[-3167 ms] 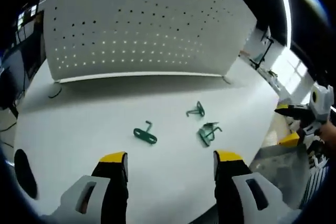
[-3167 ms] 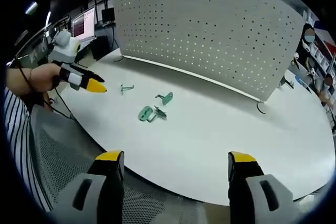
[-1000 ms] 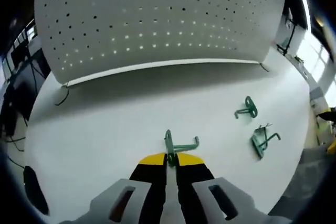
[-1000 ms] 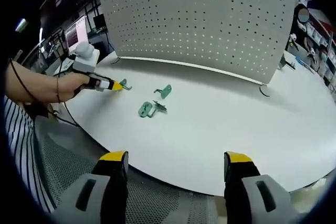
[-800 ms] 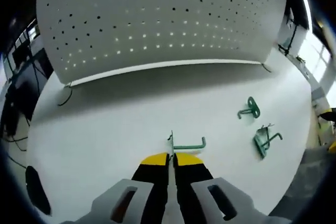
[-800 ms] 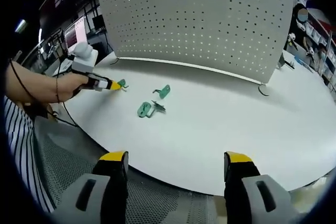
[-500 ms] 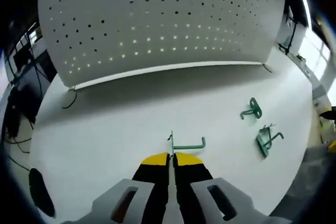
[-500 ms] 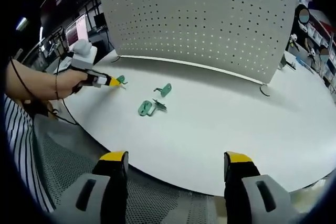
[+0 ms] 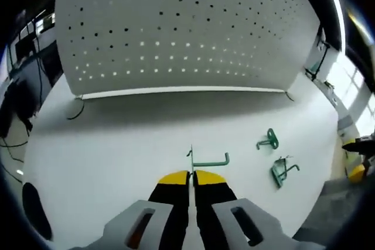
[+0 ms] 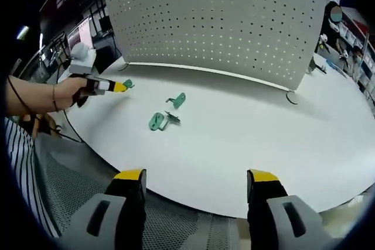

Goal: Insert the hook assembly into the mounting plate slot until the hook locks in place.

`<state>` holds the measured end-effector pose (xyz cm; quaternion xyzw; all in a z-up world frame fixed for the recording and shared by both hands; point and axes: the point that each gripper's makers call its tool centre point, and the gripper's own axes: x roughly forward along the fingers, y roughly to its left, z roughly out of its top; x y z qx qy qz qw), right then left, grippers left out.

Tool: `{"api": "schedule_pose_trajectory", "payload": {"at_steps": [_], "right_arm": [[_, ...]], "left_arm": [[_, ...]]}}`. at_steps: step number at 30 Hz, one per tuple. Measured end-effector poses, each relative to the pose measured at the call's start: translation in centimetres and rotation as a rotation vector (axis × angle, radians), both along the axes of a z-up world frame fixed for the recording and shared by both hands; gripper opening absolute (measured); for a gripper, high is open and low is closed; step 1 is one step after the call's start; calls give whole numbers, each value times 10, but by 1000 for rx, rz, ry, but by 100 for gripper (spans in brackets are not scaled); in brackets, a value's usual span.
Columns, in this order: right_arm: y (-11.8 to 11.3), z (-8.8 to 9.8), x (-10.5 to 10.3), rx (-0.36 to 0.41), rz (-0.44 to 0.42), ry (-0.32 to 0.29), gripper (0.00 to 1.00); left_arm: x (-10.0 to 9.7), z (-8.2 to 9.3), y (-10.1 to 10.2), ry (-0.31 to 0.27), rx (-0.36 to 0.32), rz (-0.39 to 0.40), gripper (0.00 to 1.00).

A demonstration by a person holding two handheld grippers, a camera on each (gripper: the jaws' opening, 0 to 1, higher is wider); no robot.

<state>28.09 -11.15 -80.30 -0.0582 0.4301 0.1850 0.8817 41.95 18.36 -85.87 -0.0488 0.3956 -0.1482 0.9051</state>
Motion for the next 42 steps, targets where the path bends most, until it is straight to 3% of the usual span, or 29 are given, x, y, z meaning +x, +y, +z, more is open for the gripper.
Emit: {"api": "schedule_pose_trajectory", "payload": {"at_steps": [11,15,23,36,42], "right_arm": [[10,7,7,7,17,-22,68],[16,11,10,22,23,-30,67],[34,18,14,85,26,-34,67],[61,30,11,147,63,-48,63],[78,40,13,218,84,-57,59]], "left_arm": [[-2,32,-5,-37,-89,-34,1],[-6,49,-13,-42,-200,-26,1],[-24,79,-16,-76,-237,-64,1],[-51,105,-26,-106,-258,-105,1],[-57,122,-30,-140,-272,-126,1]]}}
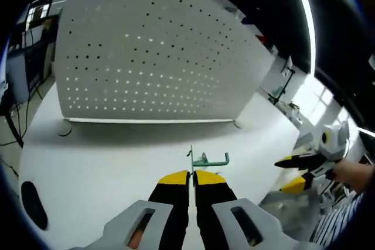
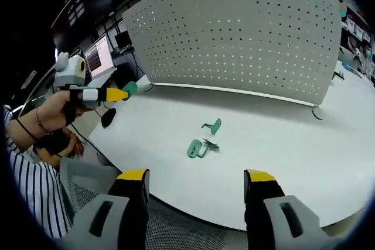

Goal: Insert the hook assembly into the mounting plate slot until the hook locks in place.

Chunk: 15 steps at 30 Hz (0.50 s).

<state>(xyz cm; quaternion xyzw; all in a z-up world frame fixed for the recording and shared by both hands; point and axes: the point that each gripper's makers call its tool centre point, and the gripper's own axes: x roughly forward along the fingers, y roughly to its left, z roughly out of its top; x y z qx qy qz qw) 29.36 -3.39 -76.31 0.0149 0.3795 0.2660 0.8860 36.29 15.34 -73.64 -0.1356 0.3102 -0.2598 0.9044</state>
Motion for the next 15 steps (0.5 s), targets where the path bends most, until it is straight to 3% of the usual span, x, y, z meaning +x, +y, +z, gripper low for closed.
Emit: {"api": "schedule_pose_trajectory", "payload": {"at_steps": [1,3,9,11,15], "right_arm": [[5,4,2,12,22,-27,55],[11,6,2,-1,38,-24,49],[30,15,7,21,77,-45,48],[38,26,12,36,102,-105,48],[48,35,17,20,126,-140,45]], "left_arm": [[-1,5,-1,-10,-13,4,1],[-3,12,-7,-6,-59,6,1],[-10,17,-13,-18,-68,-7,1],[-12,17,-15,-27,-68,-8,1],[-15,18,-18,-24,-83,-16,1]]}}
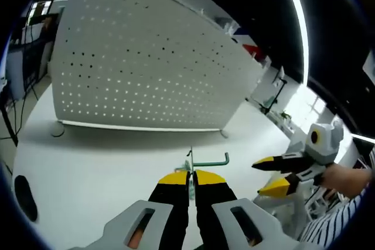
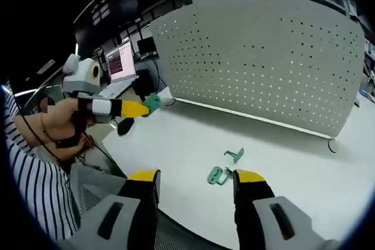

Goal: Insert the hook assembly into the mounting plate slot until the hook locks in place.

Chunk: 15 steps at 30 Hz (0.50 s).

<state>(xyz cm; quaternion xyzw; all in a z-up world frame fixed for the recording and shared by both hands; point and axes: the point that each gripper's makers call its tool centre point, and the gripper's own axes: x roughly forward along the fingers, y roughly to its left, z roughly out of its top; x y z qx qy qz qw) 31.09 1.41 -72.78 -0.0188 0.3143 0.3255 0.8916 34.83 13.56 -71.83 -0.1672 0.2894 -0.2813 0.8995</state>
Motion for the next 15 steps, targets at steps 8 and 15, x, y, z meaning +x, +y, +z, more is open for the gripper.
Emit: {"api": "schedule_pose_trajectory", "payload": {"at_steps": [8,15], "right_arm": [[36,17,15,218,-20,24,38],[59,33,18,399,-42,82,33]], "left_arm": [[0,9,-5,-57,-12,-21,1],[-5,15,-7,-88,-39,-26,1]]}}
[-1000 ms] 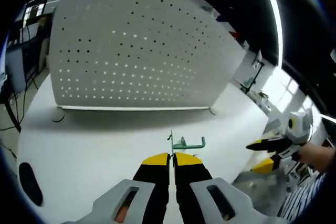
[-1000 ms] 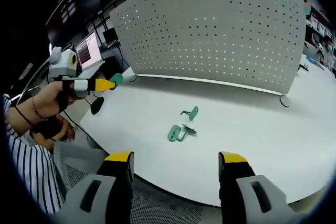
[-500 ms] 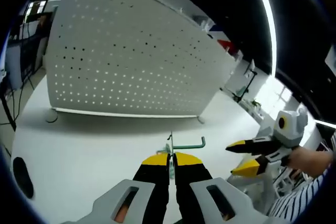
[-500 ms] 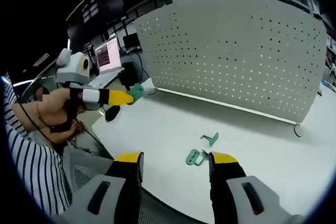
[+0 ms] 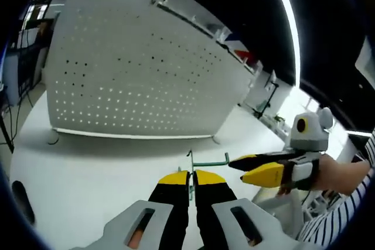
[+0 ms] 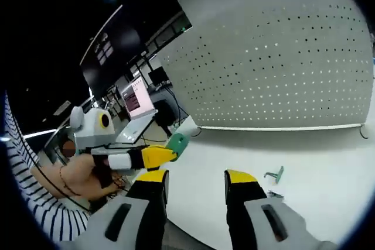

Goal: Insert the hook assembly into the mounting plate slot until the hook locks in place.

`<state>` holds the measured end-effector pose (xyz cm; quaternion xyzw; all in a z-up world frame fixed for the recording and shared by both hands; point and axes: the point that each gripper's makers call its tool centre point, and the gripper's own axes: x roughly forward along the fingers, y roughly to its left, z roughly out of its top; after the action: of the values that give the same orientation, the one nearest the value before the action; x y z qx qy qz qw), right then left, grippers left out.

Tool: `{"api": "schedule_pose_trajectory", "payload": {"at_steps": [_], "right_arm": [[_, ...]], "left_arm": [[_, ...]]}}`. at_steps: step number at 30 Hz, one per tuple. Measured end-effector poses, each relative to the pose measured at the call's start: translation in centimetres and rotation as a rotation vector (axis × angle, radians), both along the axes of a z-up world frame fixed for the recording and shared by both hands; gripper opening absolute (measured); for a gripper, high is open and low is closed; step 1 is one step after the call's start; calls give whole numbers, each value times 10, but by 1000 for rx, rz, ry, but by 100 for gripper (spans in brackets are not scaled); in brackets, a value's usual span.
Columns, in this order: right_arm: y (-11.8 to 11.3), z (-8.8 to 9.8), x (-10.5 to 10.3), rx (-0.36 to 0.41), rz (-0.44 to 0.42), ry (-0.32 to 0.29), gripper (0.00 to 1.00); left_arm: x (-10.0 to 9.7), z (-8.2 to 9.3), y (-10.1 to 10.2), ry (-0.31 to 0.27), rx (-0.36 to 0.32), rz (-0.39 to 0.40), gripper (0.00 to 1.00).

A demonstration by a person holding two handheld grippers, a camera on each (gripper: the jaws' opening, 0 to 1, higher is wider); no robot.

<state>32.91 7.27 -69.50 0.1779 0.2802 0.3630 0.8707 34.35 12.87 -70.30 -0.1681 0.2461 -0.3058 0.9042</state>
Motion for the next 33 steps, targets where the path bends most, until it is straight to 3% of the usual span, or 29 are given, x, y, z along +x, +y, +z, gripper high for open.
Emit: {"api": "schedule_pose_trajectory", "payload": {"at_steps": [4,8,13,17,33], "right_arm": [[12,11,1,143,-18,65,30],[21,14,-1,133,-5,61,27],[33,21,-1,209,13,101,23],[34,26,2,243,-2,95,14],[39,23,4,357,8,224,6]], "left_arm": [[-4,4,-5,-25,1,-11,1],[-8,9,-8,-50,10,-17,1],[-10,13,-11,-67,11,-20,1],[-10,17,-10,-98,18,-19,1],[-10,24,-8,-145,41,2,1]]}}
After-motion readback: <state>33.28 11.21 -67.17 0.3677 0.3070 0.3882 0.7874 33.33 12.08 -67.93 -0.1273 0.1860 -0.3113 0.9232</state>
